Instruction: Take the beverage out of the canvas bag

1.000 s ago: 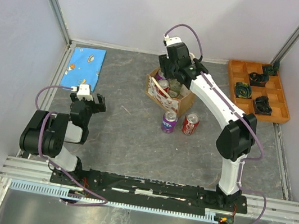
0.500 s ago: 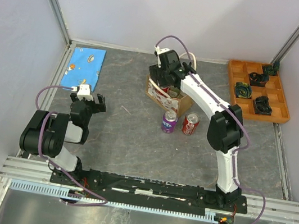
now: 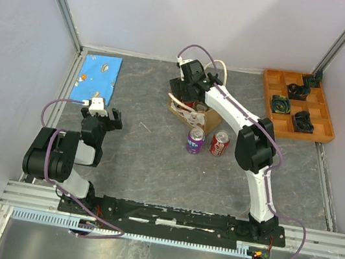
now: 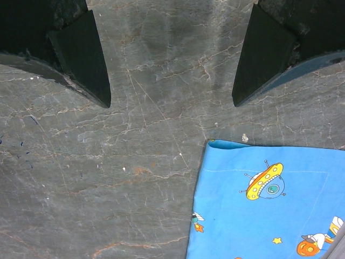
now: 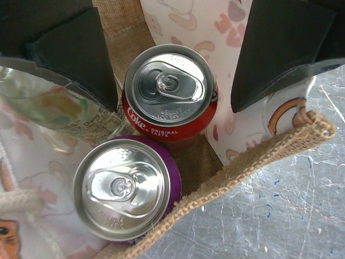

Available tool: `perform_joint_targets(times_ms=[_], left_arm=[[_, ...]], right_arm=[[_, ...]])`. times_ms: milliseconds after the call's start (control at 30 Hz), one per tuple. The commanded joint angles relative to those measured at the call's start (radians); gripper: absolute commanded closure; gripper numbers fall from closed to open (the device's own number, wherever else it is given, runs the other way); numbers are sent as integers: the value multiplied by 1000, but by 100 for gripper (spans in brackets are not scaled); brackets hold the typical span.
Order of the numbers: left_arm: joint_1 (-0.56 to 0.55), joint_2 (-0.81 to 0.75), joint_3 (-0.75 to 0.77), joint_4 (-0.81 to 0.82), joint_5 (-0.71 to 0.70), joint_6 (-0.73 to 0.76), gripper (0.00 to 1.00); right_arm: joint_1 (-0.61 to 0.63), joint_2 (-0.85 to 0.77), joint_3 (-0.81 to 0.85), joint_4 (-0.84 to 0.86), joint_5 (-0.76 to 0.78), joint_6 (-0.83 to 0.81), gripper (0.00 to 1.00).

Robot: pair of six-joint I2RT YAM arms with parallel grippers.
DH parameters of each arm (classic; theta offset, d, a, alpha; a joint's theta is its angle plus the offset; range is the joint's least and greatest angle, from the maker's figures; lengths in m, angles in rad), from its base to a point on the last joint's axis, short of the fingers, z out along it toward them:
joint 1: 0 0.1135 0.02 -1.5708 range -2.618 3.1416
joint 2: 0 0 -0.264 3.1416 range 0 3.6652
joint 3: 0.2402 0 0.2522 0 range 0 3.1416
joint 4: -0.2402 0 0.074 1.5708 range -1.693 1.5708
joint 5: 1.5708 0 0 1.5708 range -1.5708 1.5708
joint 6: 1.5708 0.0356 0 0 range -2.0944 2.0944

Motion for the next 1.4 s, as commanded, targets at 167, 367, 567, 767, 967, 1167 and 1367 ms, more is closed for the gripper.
perform_joint_targets(times_ms=[167, 367, 567, 767, 967, 1167, 1367], left_arm=[[-3, -10, 21, 35, -20, 65, 1], [-2, -10, 22, 36, -20, 65, 1], [-2, -10, 21, 35, -19, 64, 1], [-2, -10, 21, 35, -19, 64, 1], [-3, -10, 20, 35, -19, 65, 1], [-2, -9, 20, 36, -19, 65, 1], [-2, -10, 22, 34, -21, 65, 1]], right_arm=[[-2, 30, 9, -31, -29, 27, 19], [-1, 28, 16, -40, -6, 16, 96], [-1, -28, 37, -9, 28, -22, 100], [-1, -112, 119, 28, 64, -63, 100], [0, -221, 171, 42, 68, -75, 100], [10, -408, 24, 121, 62, -72, 100], [31, -623, -207, 211, 103, -97, 100]])
